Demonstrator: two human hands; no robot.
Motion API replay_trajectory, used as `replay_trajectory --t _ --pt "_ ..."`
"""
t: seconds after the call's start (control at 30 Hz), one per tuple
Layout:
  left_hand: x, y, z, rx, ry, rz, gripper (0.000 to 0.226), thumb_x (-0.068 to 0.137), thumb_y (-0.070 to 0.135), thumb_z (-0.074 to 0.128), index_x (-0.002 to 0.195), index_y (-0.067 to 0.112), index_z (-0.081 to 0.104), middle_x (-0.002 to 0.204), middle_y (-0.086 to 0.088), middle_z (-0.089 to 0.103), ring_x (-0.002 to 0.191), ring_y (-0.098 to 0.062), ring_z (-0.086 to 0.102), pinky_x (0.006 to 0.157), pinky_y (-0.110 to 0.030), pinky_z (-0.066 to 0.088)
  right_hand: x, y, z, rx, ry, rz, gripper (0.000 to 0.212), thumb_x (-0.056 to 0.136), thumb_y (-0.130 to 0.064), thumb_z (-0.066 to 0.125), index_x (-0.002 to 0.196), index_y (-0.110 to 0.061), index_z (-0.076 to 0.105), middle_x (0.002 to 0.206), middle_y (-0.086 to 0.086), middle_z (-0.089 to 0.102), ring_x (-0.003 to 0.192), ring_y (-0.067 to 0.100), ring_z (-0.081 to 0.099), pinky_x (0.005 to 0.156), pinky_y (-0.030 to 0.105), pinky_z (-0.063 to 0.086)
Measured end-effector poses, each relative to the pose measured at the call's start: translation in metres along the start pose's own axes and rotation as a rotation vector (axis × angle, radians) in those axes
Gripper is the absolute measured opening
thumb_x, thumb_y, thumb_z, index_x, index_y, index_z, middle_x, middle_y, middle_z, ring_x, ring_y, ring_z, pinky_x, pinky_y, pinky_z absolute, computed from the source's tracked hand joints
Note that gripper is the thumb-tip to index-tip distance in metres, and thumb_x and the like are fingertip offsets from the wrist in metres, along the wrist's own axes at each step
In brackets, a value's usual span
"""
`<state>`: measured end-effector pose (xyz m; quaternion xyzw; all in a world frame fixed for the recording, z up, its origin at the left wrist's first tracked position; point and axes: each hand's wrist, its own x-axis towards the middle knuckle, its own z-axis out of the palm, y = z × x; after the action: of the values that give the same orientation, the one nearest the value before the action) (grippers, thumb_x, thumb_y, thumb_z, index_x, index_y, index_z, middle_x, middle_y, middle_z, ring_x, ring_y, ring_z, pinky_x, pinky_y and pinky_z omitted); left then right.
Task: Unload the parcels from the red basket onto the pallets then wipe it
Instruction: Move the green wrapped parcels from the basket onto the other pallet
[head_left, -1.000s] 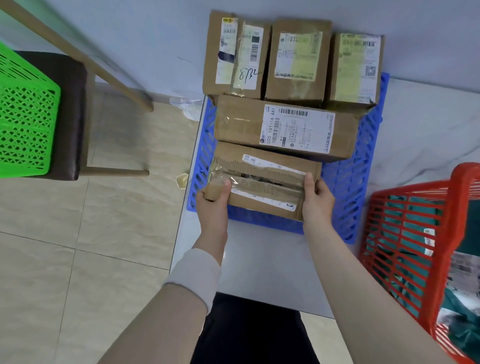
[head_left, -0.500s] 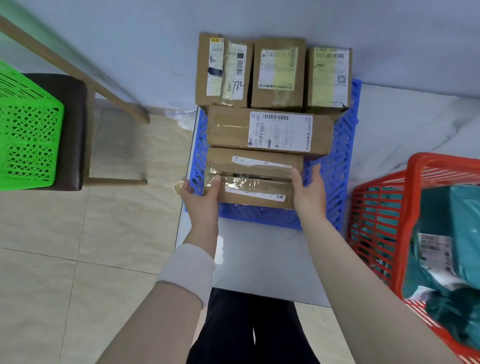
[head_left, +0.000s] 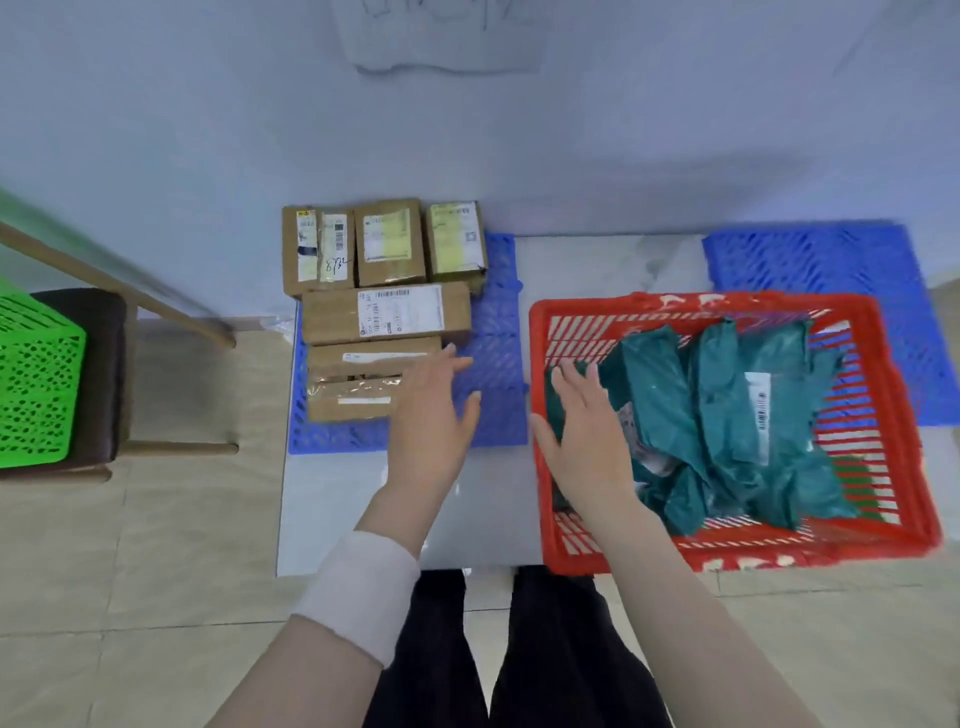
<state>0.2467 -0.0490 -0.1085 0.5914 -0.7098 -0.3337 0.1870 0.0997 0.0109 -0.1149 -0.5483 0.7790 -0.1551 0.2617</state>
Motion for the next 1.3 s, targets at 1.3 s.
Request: replay_trajectory --t 1.3 --pt "-0.013 0.15 0.266 0.419 -0.26 -0.232 0.045 0.09 0.011 0.05 0.134 0.014 0.043 0.149 -0.006 0.033 0.137 -0.023 0.028 0.114 -0.035 0.021 0.03 0.278 -0.079 0.037 -0.282 0.378 0.075 0.076 -0.064 0.057 0.124 -0.009 0.043 0.129 0.01 0.04 0.125 0.027 0.037 0.093 0.038 0.042"
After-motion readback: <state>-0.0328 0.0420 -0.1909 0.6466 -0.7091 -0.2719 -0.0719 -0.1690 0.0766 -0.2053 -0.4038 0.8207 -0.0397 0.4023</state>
